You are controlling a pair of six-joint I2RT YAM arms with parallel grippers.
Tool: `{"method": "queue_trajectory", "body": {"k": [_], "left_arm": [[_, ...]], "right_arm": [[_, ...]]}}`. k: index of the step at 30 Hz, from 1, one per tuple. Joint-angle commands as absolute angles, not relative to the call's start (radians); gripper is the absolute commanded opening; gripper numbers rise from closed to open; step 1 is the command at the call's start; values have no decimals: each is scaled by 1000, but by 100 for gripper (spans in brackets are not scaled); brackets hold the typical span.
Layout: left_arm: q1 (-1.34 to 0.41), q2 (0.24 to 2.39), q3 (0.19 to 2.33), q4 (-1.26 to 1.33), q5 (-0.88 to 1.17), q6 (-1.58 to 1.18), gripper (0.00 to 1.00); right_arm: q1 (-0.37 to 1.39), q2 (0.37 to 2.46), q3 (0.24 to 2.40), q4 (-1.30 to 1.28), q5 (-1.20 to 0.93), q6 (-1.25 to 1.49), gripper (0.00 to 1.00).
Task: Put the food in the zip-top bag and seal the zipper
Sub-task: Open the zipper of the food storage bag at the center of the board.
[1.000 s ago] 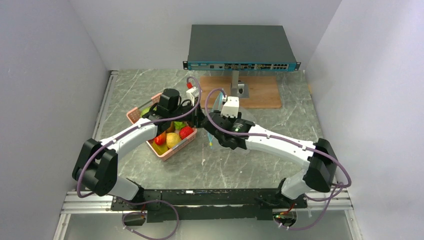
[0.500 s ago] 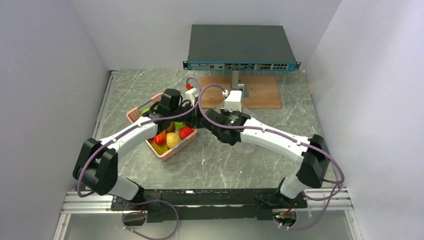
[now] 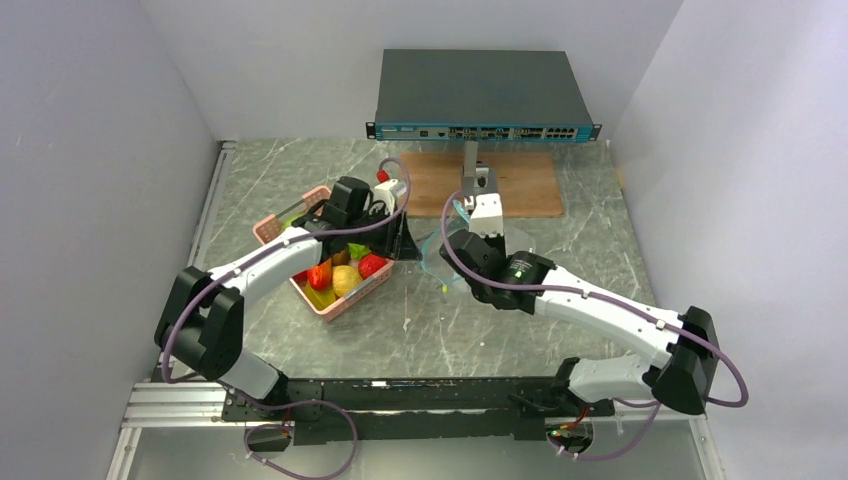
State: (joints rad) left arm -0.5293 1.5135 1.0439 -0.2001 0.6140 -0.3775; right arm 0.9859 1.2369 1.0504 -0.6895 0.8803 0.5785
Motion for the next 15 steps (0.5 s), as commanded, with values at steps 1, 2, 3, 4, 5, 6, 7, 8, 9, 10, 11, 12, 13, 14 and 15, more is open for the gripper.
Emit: {"method": "queue_trajectory", "body": {"k": [1,2,3,4,5,6,7,8,9,10,11,12,13,14,15], "left_arm": [[-531,1468,987,-145,577,-348,54],[-535,1448,959,-130,563,-355,58],[-538,1432,934,-121,552,-367,60],[-542,1409,907,-112,547,-393,66],[-543,1383,878,-101,546,-419,72],[-546,1348,847,-91,539,-451,76],[-549,1302,814,-83,522,-485,78],[-552,1254,784,-75,510,-519,81],[-554,1178,746,-71,496,-549,84],[-557,1119,724,-79,476,-577,86],[-560,1068,708,-99,457,-602,88],[-559,1014,703,-131,431,-617,90],[-559,964,702,-183,377,-629,91],[-560,919,704,-237,331,-637,91],[-559,878,706,-293,277,-643,93]], "right_arm": [[980,1212,1004,-575,828,434,0],[981,1203,995,-563,822,422,0],[980,1192,981,-544,815,403,0],[980,1181,965,-526,810,380,0],[980,1168,948,-506,805,361,0],[979,1156,936,-490,797,343,0],[978,1142,925,-479,788,336,0],[976,1132,915,-472,773,332,0],[975,1119,905,-466,760,332,0],[975,1110,895,-457,747,336,0],[976,1103,884,-447,732,337,0],[976,1098,872,-436,719,337,0],[975,1098,864,-426,706,335,0],[976,1100,859,-425,694,334,0],[975,1108,864,-431,684,336,0]]}}
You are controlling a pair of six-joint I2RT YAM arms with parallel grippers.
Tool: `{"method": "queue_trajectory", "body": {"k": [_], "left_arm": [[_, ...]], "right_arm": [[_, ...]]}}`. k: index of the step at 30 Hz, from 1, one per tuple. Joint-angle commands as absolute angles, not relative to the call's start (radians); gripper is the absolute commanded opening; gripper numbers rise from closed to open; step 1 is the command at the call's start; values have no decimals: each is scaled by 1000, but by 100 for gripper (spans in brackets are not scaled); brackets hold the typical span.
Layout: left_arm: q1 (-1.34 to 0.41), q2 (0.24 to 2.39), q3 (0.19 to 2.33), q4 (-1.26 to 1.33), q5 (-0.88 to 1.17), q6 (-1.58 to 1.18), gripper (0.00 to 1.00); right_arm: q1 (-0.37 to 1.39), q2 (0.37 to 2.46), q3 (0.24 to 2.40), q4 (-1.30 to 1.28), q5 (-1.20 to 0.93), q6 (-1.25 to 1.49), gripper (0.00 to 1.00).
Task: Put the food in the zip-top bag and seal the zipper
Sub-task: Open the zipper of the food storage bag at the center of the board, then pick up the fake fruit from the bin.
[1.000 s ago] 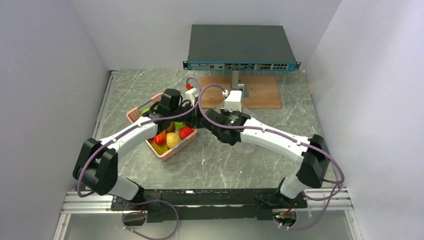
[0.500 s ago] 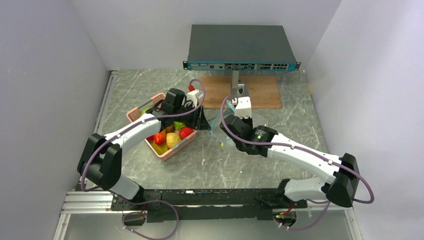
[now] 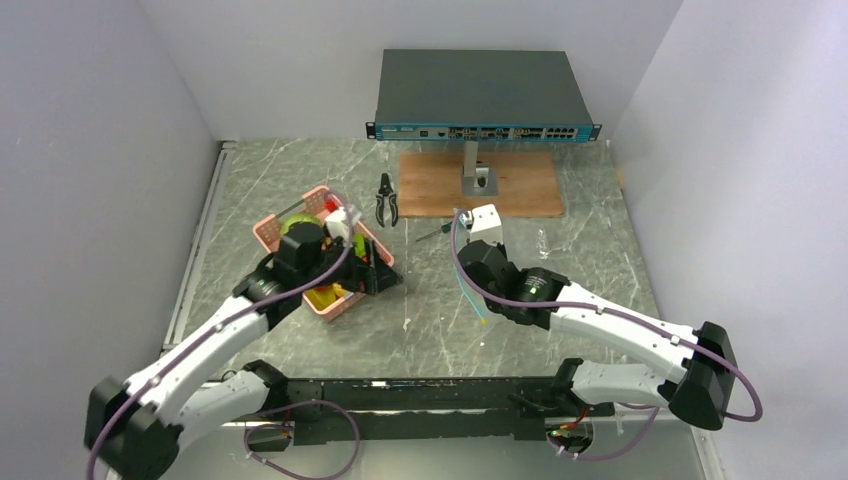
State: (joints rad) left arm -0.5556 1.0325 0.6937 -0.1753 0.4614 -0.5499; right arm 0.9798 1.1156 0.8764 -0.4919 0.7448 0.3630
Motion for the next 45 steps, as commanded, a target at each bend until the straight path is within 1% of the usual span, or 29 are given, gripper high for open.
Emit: {"method": "queue_trajectory", "body": {"k": [1,4,8,10,14,19,22,26,28,29,32,34,38,40,41,44,45], "left_arm": [[-558,844,711,-343,220,-643,93],[-558,813,762,-520,79,-608,93],[-557,858,854,-703,-89,-574,92],[-557,870,885,-733,-149,-567,91],[-556,892,887,-779,-371,-621,91],[-544,1017,894,-800,-467,-626,95],[-529,1089,907,-783,-469,-613,95],[-519,1132,887,-727,-499,-593,93],[-489,1149,870,-683,-460,-564,89],[-480,1155,866,-667,-440,-549,84],[-473,1161,849,-607,-413,-522,75],[-471,1174,839,-579,-397,-502,74],[-470,1231,856,-587,-390,-483,76],[-470,1247,853,-578,-376,-470,74],[-470,1253,851,-576,-377,-467,70],[-471,1259,867,-621,-396,-465,48],[-471,1252,875,-646,-402,-473,42]], "right_arm": [[975,1116,872,-440,677,341,0],[974,1127,874,-435,647,342,0],[974,1131,863,-396,610,342,0],[974,1140,868,-384,583,336,0],[974,1168,888,-391,571,317,0],[973,1154,880,-387,549,333,0],[973,1138,862,-367,533,337,0],[974,1148,870,-376,531,338,0],[973,1151,878,-380,529,340,0],[974,1150,879,-380,528,341,0],[973,1146,878,-372,525,335,0],[974,1153,885,-376,531,334,0],[973,1171,899,-377,533,337,0],[973,1179,903,-369,528,340,0],[973,1184,905,-368,527,342,0],[974,1198,913,-364,518,347,0],[974,1201,918,-369,514,349,0]]}}
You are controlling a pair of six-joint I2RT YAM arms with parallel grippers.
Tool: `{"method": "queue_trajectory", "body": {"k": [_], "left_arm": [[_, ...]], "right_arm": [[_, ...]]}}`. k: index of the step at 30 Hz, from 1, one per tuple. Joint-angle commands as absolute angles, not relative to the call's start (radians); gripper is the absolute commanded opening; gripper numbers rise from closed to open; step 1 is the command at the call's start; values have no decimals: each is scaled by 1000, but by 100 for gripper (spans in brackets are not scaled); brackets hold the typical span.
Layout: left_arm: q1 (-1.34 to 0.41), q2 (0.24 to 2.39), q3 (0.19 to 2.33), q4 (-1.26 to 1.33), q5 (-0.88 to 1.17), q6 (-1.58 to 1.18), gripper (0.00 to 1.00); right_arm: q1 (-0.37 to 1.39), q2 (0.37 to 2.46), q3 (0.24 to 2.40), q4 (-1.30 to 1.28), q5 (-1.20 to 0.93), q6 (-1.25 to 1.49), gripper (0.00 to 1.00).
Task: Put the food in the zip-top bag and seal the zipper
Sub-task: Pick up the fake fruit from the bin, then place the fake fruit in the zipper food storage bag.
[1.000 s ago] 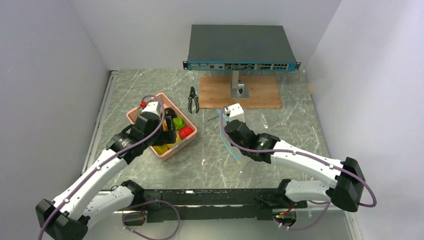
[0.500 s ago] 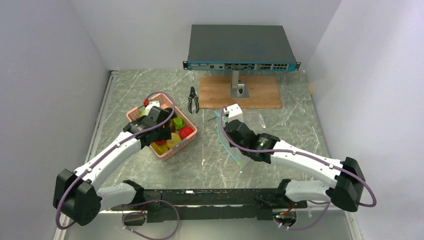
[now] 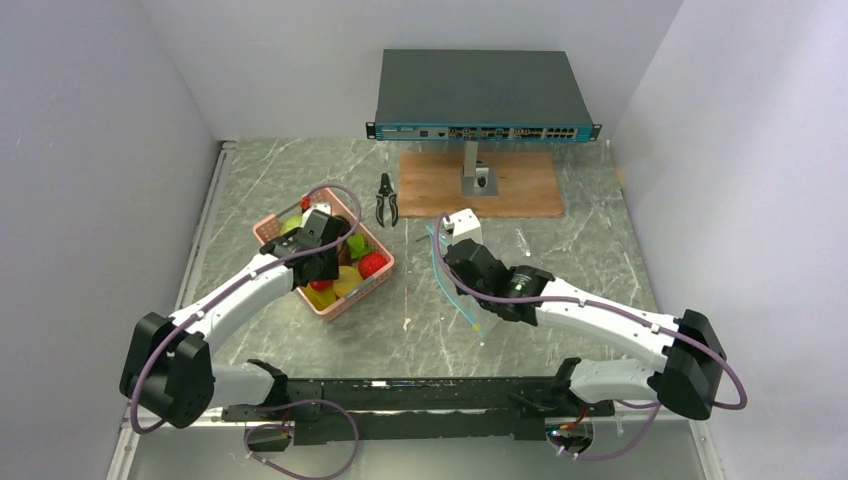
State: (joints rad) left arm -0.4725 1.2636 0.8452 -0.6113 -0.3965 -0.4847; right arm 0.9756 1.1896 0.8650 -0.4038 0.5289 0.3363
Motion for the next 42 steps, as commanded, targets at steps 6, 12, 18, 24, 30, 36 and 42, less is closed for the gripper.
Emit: {"method": "queue_trajectory", "body": {"k": [6,12,18,24,30,36,42], "left_arm": [[-471,1043,860,-621,-154,-478,25],[-474,938,764,-327,445,-628,28],[-622,978,558,206,600,-1023,25],[-811,1005,628,160,403,-1023,22],[-858,932,686,7,237,-1006,23],[-846,1002,760,-32,257,-981,28],[-846,1088,824,-127,198,-967,27]], "right_arm": [[974,1178,913,-340,454,367,0],[974,1162,900,-292,408,406,0],[973,1152,864,-236,371,417,0],[974,1142,848,-207,353,425,0],[974,1120,834,-216,367,432,0],[975,1068,786,-148,295,449,0],[974,1004,749,-118,287,475,0]]}}
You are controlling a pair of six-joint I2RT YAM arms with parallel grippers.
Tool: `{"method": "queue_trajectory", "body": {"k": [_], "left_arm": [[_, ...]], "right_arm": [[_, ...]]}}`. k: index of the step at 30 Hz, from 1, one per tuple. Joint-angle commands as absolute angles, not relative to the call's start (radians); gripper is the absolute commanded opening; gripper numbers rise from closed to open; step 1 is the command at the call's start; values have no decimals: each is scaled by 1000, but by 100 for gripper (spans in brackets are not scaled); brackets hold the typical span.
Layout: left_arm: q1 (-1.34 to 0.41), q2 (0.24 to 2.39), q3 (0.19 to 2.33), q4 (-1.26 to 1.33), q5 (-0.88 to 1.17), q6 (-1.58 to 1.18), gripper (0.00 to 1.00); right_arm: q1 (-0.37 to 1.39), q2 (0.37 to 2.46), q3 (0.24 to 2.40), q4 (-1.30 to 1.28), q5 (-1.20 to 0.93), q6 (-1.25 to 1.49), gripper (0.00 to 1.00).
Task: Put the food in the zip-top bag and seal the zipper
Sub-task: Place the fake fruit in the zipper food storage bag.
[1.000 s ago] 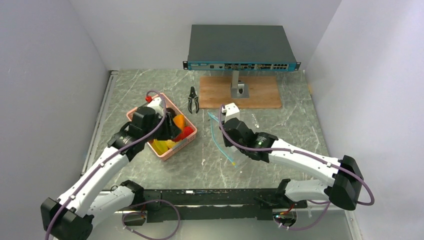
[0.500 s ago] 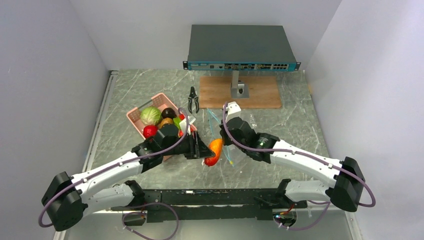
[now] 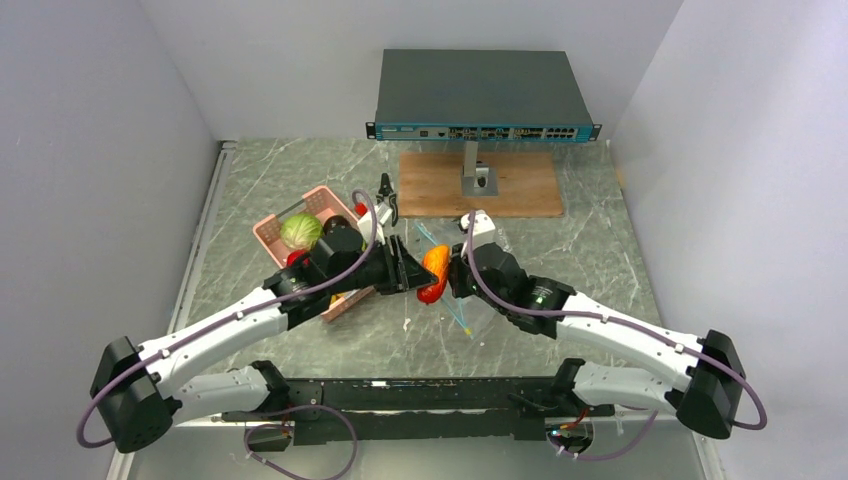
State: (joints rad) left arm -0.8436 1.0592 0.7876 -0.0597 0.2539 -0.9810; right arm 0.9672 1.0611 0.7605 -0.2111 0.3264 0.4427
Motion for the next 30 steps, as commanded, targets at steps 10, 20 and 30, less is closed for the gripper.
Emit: {"method": "queue_trajectory", "body": {"k": [10,20,30], "left_arm": [[-844,1089,732,-81,176,-1027,27],[-834,1138,771,-51,186,-1086,30],[-832,1068,655,104,283,-1085,88]], "right_arm": [[974,936,701,-26,205,521,0],[973,960,694,30,149,580,0],[974,917,671,24,248,628,0]]}}
